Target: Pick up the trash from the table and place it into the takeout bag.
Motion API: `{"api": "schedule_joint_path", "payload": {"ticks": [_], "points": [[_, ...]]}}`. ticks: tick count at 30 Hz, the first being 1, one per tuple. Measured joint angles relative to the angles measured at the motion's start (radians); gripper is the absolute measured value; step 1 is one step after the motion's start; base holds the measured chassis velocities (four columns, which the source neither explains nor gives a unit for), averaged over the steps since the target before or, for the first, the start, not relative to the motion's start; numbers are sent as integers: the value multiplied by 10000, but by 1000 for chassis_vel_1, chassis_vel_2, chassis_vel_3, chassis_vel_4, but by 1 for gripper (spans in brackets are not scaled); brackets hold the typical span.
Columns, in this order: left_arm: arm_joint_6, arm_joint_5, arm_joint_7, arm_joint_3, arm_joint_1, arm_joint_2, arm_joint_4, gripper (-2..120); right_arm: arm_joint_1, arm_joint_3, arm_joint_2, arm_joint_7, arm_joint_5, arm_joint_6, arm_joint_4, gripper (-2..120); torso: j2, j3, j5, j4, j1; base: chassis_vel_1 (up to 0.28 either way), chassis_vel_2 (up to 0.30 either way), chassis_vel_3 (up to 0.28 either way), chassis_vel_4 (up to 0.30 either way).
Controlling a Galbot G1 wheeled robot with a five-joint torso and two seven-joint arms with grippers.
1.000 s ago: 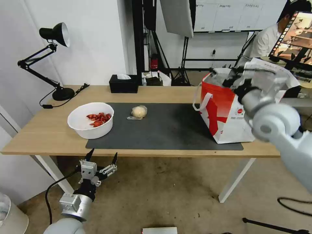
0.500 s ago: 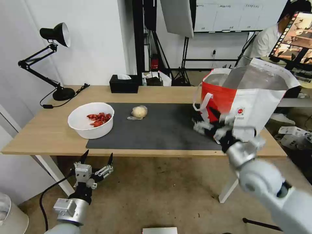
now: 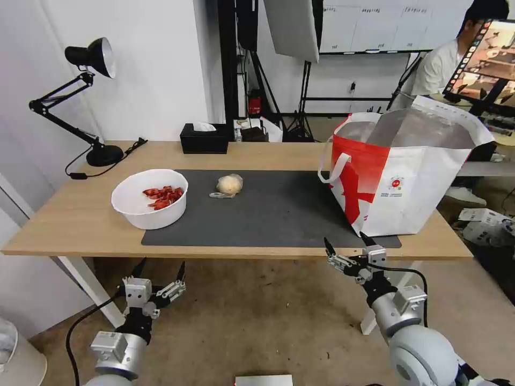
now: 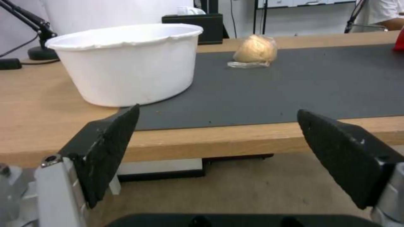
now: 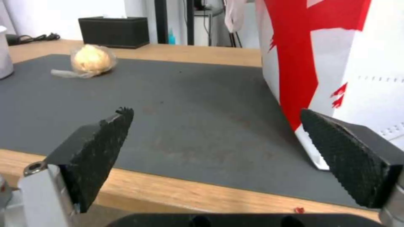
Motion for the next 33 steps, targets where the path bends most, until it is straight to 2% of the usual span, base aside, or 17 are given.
{"api": "schedule_joint_path", "payload": {"ticks": [33], "points": [[-8, 15, 1, 20, 97, -15, -113, 100, -479, -179, 253, 12, -206, -19, -69, 100, -1, 0, 0, 0, 0, 0, 0, 0, 0]]}}
